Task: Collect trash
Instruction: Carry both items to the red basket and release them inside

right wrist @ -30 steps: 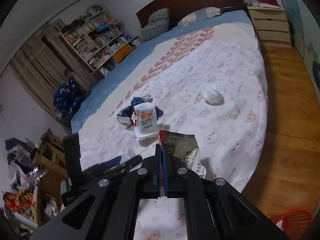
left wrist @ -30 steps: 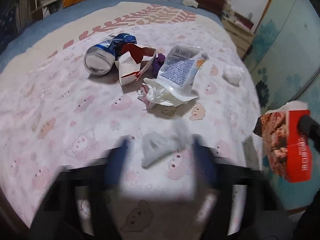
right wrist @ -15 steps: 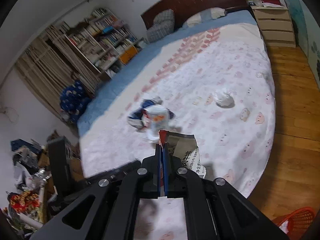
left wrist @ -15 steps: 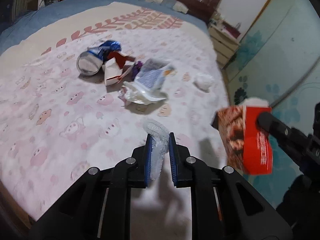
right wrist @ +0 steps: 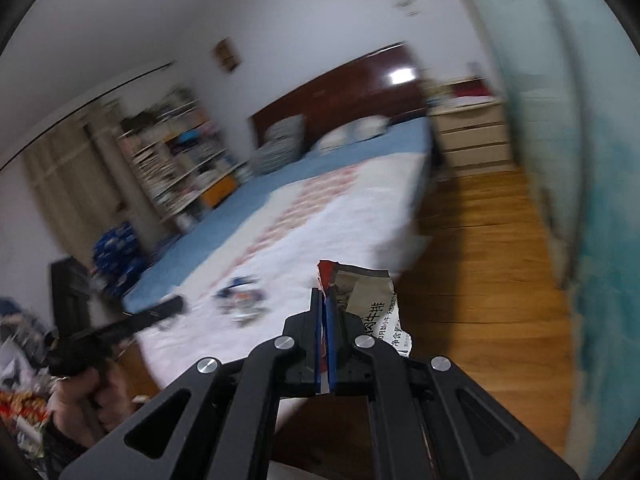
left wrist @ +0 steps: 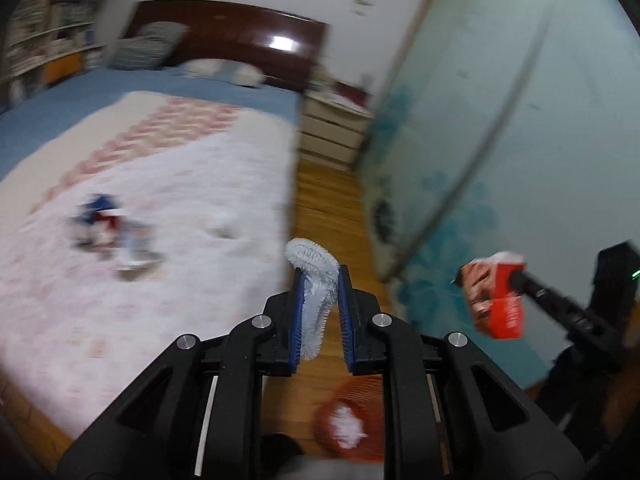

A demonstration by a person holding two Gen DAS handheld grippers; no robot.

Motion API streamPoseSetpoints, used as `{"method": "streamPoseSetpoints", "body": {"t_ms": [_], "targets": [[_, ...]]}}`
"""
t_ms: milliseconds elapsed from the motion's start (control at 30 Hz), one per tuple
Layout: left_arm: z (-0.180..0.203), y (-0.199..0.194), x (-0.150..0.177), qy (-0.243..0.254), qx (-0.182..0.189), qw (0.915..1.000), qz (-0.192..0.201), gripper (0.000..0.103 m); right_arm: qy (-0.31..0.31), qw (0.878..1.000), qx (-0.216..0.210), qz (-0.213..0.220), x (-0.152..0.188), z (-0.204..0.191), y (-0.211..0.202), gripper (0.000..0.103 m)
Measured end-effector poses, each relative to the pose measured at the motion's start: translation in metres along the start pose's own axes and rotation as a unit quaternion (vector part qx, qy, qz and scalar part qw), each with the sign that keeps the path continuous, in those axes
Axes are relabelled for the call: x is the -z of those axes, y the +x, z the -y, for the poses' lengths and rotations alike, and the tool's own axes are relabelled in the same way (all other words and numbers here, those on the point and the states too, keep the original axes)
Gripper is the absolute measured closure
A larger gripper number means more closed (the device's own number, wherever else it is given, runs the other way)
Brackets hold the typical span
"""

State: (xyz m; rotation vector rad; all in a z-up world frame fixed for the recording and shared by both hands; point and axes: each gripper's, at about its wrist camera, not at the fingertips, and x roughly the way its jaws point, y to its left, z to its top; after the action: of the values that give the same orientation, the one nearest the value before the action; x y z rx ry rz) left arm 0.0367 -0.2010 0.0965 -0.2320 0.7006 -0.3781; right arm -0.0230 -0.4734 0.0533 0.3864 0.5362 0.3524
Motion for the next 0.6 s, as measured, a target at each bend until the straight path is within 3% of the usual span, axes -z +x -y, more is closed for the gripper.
{"method": "streamPoseSetpoints", "body": {"t_ms": [133, 233, 267, 333, 400, 467, 600], "targets": [[0.075, 0.052, 0.013, 0.034, 0.05, 0.997, -0.049, 0.088, 0.049, 0.996, 0.067, -0.014, 0.04, 0.08, -0.038, 0.099], [0.125, 0.115, 0.048, 0.063, 0.081, 0.9872, -0.122, 0.088, 0.112, 0.989, 0.092, -0.039, 0.091, 0.132, -0.042, 0.099], [0.141, 0.15, 0.073, 0.075, 0.088, 0.98, -0.162, 0.088, 0.131, 0.985, 0.102, -0.051, 0.11, 0.148, -0.039, 0.099], [0.151, 0.192, 0.109, 0.088, 0.087, 0.9692, -0.213, 0.088, 0.165, 0.977, 0.111, -0.082, 0.145, 0.173, -0.024, 0.099], [0.152, 0.238, 0.16, 0.098, 0.073, 0.952, -0.281, 0.088, 0.197, 0.966, 0.124, -0.117, 0.186, 0.197, -0.006, 0.099], [0.149, 0.26, 0.182, 0.092, 0.053, 0.9401, -0.324, 0.088, 0.222, 0.957, 0.129, -0.135, 0.214, 0.215, 0.004, 0.099], [0.149, 0.271, 0.2, 0.117, 0.041, 0.93, -0.346, 0.088, 0.243, 0.949, 0.129, -0.156, 0.243, 0.227, 0.021, 0.099]]}}
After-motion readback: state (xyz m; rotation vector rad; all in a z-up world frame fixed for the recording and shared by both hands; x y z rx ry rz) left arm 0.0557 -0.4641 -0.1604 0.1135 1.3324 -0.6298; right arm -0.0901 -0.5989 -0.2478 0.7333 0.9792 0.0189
